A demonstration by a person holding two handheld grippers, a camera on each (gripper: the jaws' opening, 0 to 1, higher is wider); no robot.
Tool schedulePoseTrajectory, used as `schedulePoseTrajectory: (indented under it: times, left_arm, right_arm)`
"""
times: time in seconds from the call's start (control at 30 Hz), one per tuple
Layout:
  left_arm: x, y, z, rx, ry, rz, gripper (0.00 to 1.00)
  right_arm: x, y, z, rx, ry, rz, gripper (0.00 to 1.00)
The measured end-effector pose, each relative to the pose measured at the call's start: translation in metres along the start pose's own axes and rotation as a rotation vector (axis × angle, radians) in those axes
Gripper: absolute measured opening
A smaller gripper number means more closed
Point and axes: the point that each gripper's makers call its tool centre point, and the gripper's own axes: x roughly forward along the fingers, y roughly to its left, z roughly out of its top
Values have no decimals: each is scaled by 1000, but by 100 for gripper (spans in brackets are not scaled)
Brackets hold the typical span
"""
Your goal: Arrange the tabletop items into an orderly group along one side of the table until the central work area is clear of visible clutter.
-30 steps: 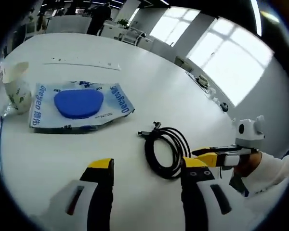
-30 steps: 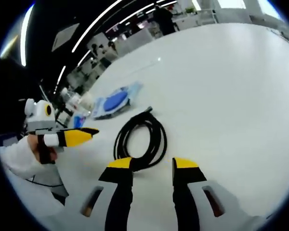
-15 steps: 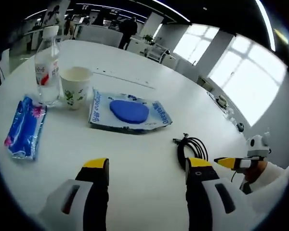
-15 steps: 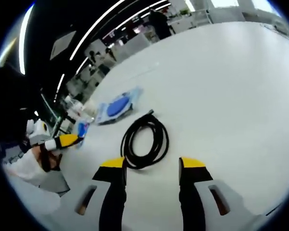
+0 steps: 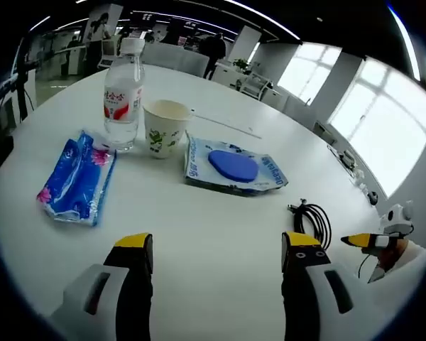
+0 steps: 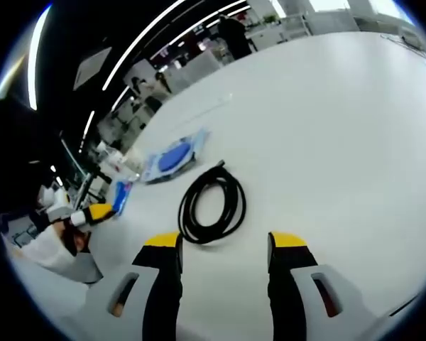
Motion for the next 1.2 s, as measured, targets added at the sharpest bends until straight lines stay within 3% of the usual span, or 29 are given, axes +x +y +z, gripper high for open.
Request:
schedulePoseTrajectory:
  times: [0.27, 0.37, 0.73, 1.03, 1.13, 1.2]
  left_arm:
    - [-18, 34, -1, -56, -20, 77, 74]
    - [-21, 46, 0, -137, -44, 90, 74]
    - [-32, 66, 5, -165, -71, 144, 73]
    - [-39, 119, 15, -420, -170, 250, 72]
    - [-38, 136, 23, -462, -205, 303, 69]
    - [-34, 140, 24, -487, -197, 333, 66]
  right_arm:
    - [-6, -5, -9, 27, 8, -11, 45]
    - [-6, -6, -12, 45, 14, -10, 44]
    - [-6, -3, -12, 55, 15, -4, 42]
    - [-8, -4, -15, 80, 12, -5, 40]
    - [-8, -6, -13, 84, 6, -9, 39]
    - [-8, -7, -11, 88, 5, -11, 39]
